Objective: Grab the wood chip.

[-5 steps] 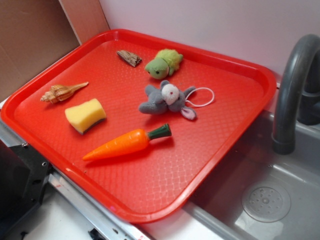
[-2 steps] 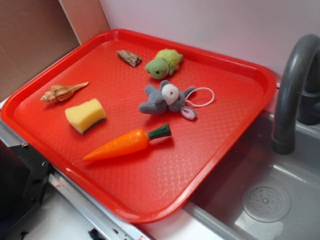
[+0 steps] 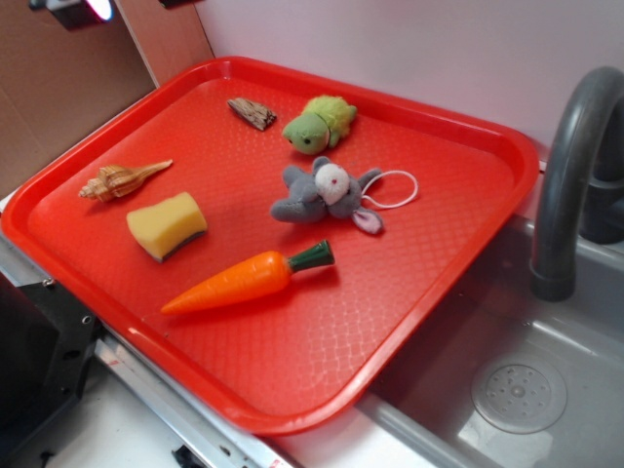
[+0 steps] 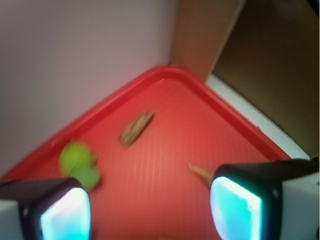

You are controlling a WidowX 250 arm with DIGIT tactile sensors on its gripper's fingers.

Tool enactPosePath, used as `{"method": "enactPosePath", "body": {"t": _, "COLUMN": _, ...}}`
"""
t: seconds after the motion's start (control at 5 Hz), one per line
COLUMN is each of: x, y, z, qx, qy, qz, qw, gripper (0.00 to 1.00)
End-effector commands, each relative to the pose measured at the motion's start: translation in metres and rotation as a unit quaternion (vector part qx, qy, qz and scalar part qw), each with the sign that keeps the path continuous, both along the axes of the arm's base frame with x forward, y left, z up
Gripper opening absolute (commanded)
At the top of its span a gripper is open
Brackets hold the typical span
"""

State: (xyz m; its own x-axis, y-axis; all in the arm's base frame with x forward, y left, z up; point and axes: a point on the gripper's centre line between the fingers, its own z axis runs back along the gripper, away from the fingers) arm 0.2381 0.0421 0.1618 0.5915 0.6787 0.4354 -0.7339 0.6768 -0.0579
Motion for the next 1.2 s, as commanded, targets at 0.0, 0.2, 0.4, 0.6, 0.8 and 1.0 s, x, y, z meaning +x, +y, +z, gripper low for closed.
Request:
{"method": "enactPosePath", "body": {"t": 0.0, "x": 0.018, "y": 0.020, "z": -0.029, "qx": 0.046, "qy": -0.061, "qz": 0.080, "qw": 0.994, "gripper": 1.00}}
{"method": "enactPosePath", "body": {"t": 0.2, "x": 0.037, "y": 0.020, "z": -0.053, "qx": 0.052, "qy": -0.054, "qz": 0.085, "qw": 0.994, "gripper": 1.00}}
{"method": "enactPosePath", "body": {"t": 0.4, "x": 0.054, "y": 0.024, "z": -0.071, "qx": 0.043, "qy": -0.038, "qz": 0.083, "qw": 0.995, "gripper": 1.00}}
{"method": "enactPosePath", "body": {"t": 0.6, "x": 0.062, "y": 0.033, "z": -0.084, "qx": 0.034, "qy": -0.029, "qz": 0.084, "qw": 0.995, "gripper": 1.00}}
{"method": "enactPosePath", "body": {"t": 0.8, "x": 0.069, "y": 0.038, "z": -0.092, "qx": 0.031, "qy": -0.024, "qz": 0.077, "qw": 0.996, "gripper": 1.00}}
{"method": "enactPosePath", "body": {"t": 1.0, "x": 0.071, "y": 0.050, "z": -0.106, "qx": 0.026, "qy": -0.010, "qz": 0.075, "qw": 0.997, "gripper": 1.00}}
